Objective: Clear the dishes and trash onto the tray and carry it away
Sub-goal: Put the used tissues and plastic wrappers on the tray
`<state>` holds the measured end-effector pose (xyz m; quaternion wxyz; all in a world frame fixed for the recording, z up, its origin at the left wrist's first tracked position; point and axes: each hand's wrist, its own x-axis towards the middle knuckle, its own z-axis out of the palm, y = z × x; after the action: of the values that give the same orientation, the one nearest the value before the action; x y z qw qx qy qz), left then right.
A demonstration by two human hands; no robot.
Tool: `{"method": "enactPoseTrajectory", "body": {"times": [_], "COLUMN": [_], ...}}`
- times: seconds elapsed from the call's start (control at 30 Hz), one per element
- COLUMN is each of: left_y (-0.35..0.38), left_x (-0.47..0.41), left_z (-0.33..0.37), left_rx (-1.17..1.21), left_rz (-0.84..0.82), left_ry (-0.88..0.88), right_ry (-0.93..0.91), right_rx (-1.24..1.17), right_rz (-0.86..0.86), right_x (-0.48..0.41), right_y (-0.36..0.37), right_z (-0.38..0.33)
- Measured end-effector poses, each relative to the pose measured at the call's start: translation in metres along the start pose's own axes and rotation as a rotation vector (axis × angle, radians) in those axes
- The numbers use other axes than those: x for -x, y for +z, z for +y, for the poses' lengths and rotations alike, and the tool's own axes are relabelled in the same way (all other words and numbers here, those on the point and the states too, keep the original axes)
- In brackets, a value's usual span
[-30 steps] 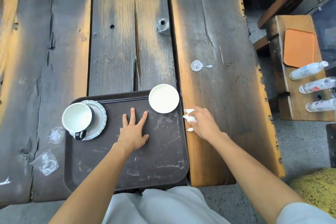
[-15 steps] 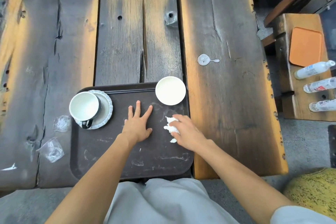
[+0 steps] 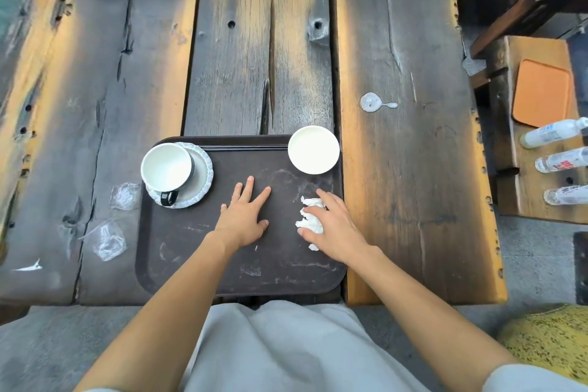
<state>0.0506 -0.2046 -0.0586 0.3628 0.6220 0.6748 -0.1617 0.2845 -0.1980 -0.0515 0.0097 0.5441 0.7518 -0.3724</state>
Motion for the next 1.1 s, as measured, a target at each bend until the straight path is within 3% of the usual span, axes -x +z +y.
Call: {"method": "enactPoseTrajectory", "body": {"times": [0.17, 0.33, 0.43, 0.7, 0.8, 0.93, 1.1], "left_y": [0.009, 0.001, -0.005, -0.005, -0.004, 0.004, 0.011], "left_x": [0.024, 0.065, 0.092, 0.136, 0.137, 0.118, 0.103], "left_z": [-0.022, -0.056, -0.092, -0.220, -0.262, -0.296, -0.305], "left_rx": [0.144, 0.636, 0.783, 0.930, 0.869, 0.720, 0.774], "left_rz": [0.057, 0.229, 0.356, 0.678, 0.750, 0.623, 0.435], "left_ry": [0.055, -0.010, -0.078, -0.398, -0.510, -0.514, -0.424], "right_ry": [-0.076, -0.115, -0.106, -0.244, -0.299, -0.275, -0.230], "right_rx": [0.093, 0.055, 0.043, 0.034, 0.040, 0.085, 0.202], "right_rz": [0.066, 0.052, 0.028, -0.239, -0.244, -0.163, -0.131], "right_x": [0.001, -0.005, -0.012, -0.044, -0.068, -0.105, -0.152], "right_y": [0.003, 0.010, 0.017, 0.061, 0.088, 0.120, 0.149], "right_z": [-0.021, -0.065, -0.103, -0.227, -0.280, -0.330, -0.353]}}
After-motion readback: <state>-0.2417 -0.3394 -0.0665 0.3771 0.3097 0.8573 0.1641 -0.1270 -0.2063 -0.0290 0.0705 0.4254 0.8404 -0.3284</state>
